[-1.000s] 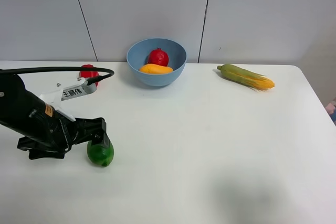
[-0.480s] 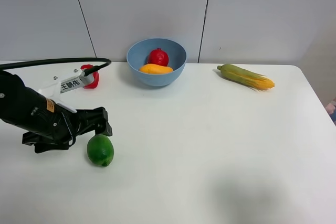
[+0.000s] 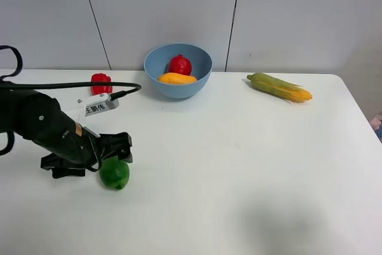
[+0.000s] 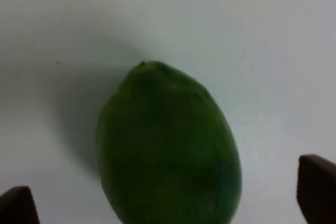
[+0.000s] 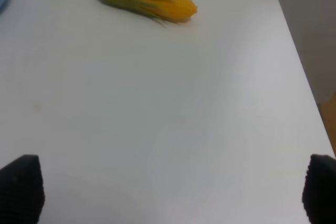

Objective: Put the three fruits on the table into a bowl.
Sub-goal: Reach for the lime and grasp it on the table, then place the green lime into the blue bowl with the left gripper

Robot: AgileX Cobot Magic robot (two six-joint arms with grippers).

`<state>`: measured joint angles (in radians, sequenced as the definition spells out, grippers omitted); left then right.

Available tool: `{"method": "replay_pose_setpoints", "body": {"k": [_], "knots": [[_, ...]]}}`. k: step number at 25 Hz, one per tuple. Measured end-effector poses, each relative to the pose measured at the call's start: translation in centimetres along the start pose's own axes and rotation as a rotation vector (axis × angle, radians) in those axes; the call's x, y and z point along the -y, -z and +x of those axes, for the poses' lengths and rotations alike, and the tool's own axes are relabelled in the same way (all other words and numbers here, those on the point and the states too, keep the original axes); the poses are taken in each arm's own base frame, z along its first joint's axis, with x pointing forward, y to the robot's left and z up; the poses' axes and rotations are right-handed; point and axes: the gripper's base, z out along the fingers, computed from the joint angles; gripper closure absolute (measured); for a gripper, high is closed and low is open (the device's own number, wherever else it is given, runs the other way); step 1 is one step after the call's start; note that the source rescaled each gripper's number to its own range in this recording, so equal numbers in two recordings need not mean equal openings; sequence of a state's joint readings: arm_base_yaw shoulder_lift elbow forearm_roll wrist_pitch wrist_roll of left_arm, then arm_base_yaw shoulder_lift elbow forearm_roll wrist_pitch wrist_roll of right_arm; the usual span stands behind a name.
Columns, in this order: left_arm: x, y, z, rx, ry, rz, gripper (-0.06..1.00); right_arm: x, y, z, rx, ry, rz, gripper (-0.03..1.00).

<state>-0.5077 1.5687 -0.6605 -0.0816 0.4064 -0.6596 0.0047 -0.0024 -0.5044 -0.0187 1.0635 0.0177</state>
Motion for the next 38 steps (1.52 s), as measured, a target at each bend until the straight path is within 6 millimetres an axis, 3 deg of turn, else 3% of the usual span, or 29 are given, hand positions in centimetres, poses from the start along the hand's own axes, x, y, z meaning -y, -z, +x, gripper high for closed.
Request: {"method": "replay_pose_setpoints", "body": {"k": [18,22,24,26,28,29,35,38], "knots": [[-0.4,-3.3,0.3,-0.059,0.003,-0.058,-0.06,0.0,0.0,0.0,0.000,0.000,0.000,-0.03],[0.5,-3.5,-0.7,-0.040,-0.001,-0.042,-0.06,0.0,0.0,0.0,0.000,0.000,0.000,-0.03],[0.9,-3.7,-1.2,-0.035,-0.011,-0.037,0.04,0.0,0.0,0.0,0.000,0.000,0.000,-0.03],[1.2,-3.9,-1.5,-0.047,-0.015,-0.044,0.34,0.0,0.0,0.0,0.000,0.000,0.000,-0.03],[1.2,-4.0,-1.4,-0.075,-0.015,-0.058,0.78,0.0,0.0,0.0,0.000,0.000,0.000,-0.03],[1.2,-4.0,-1.3,-0.087,-0.014,-0.063,0.94,0.0,0.0,0.0,0.000,0.000,0.000,-0.03],[1.2,-3.8,-1.1,-0.149,-0.029,-0.090,0.94,0.0,0.0,0.0,0.000,0.000,0.000,-0.03],[2.4,-2.6,-1.9,-0.168,-0.089,-0.090,0.94,0.0,0.0,0.0,0.000,0.000,0.000,-0.03]]}}
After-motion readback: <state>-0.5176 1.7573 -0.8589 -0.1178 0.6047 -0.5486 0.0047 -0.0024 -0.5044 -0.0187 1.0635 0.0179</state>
